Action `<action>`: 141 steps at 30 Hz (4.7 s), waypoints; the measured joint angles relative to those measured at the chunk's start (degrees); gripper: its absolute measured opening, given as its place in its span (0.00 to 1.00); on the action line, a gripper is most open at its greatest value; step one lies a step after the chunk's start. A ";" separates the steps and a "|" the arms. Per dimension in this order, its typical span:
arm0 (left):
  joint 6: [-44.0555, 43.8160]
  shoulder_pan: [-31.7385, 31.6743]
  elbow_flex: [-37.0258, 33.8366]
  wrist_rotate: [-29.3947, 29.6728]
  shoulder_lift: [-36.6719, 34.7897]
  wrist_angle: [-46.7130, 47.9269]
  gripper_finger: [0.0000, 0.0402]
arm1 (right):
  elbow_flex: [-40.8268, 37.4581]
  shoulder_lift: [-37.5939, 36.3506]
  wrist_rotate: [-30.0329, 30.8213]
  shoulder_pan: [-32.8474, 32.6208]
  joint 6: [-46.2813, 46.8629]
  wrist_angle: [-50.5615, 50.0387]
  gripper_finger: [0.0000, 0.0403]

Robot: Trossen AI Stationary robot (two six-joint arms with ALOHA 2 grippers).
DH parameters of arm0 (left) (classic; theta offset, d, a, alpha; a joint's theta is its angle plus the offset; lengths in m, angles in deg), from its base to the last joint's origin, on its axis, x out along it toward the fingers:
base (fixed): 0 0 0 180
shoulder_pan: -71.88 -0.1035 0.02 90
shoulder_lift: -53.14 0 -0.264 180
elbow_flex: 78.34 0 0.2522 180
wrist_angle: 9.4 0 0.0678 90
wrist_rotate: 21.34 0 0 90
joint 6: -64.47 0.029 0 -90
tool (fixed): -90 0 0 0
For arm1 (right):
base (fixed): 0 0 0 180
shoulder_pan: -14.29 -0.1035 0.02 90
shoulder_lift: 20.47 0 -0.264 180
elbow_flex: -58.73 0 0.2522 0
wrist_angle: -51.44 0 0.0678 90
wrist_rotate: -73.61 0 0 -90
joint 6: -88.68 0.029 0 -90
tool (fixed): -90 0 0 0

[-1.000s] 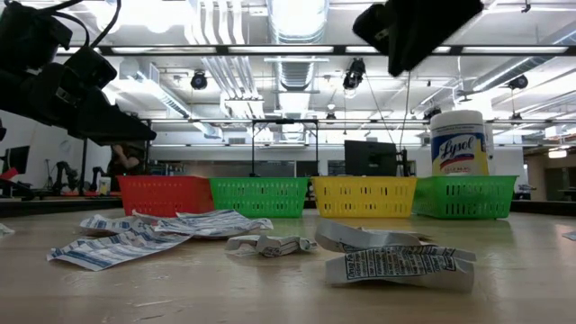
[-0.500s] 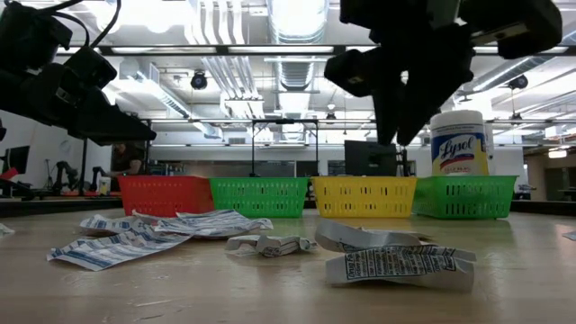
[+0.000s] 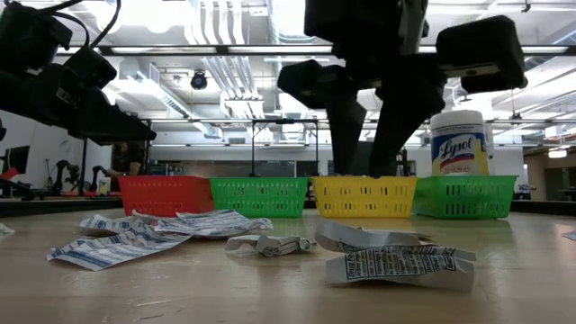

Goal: Pick & Place First Aid Supplies
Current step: Put the blue alcohol pad into the right green bin

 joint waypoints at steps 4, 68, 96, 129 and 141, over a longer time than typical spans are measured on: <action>-0.01 0.01 0.00 0.01 0.00 0.00 0.28 | 0.69 1.55 0.04 0.02 -2.17 -1.49 0.34; 0.00 0.00 0.00 0.00 0.00 -0.04 0.28 | 2.31 6.62 0.38 2.45 -5.15 -1.66 0.02; -0.06 0.00 0.00 0.00 0.00 -0.04 0.28 | 15.09 6.58 6.65 3.11 12.05 -17.14 0.02; -0.04 0.00 0.00 0.00 0.00 -0.04 0.28 | 6.69 6.60 3.34 6.86 1.36 -6.70 0.27; -0.02 0.00 0.00 0.00 0.00 -0.05 0.28 | 6.41 10.27 3.31 7.06 1.03 -6.65 0.27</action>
